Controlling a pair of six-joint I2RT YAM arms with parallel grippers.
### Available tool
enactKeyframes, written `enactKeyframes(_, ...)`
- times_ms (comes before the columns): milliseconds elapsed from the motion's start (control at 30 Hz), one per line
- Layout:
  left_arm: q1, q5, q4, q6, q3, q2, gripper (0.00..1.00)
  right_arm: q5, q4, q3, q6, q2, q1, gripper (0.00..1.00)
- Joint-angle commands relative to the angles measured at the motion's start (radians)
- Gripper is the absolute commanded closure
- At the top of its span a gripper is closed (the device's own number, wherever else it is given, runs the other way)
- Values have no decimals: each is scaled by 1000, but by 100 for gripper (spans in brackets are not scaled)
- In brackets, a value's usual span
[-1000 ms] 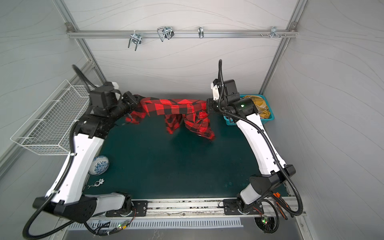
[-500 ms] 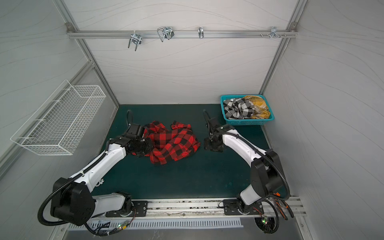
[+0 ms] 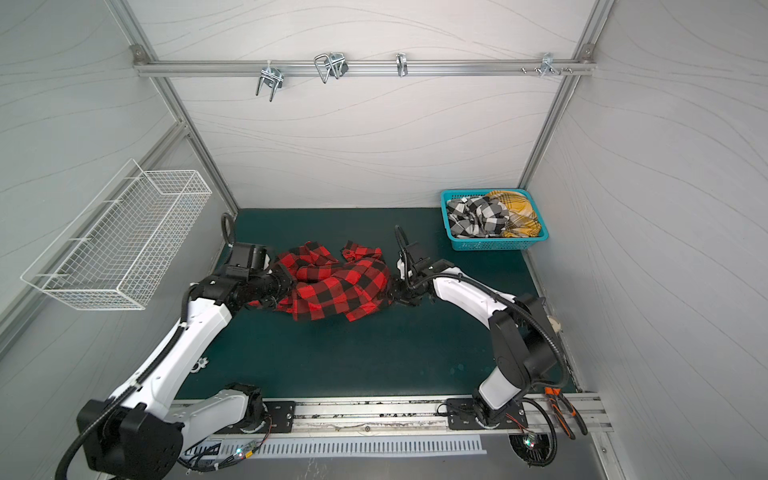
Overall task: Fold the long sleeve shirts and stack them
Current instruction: 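Lift and stretch the shirt between both grippers, then lower it onto the table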
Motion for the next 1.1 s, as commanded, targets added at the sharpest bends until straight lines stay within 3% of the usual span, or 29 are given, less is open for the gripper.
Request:
enactKeyframes(0,12,17,22,-62,164,-36,100,-139,167,6,89,43,-57,44)
enactKeyframes(100,11,25,-8,-68,252,-5,100,-184,225,10,120,64,-58,43)
enactKeyframes(267,12,52,20,-98,274,8,100,-250,412,-85,223,59,-44,46)
enactKeyframes(400,12,42,12,-90,286,5,100,-227,408,-119,235,44,9,46)
enactKeyframes(633,13,27,-11,-78,322,-1,100,-195,506,-314,305,-56,30,30)
enactKeyframes(1067,15,20,-29,-91,391,-10,100,-289,894,-322,439,109,62,31)
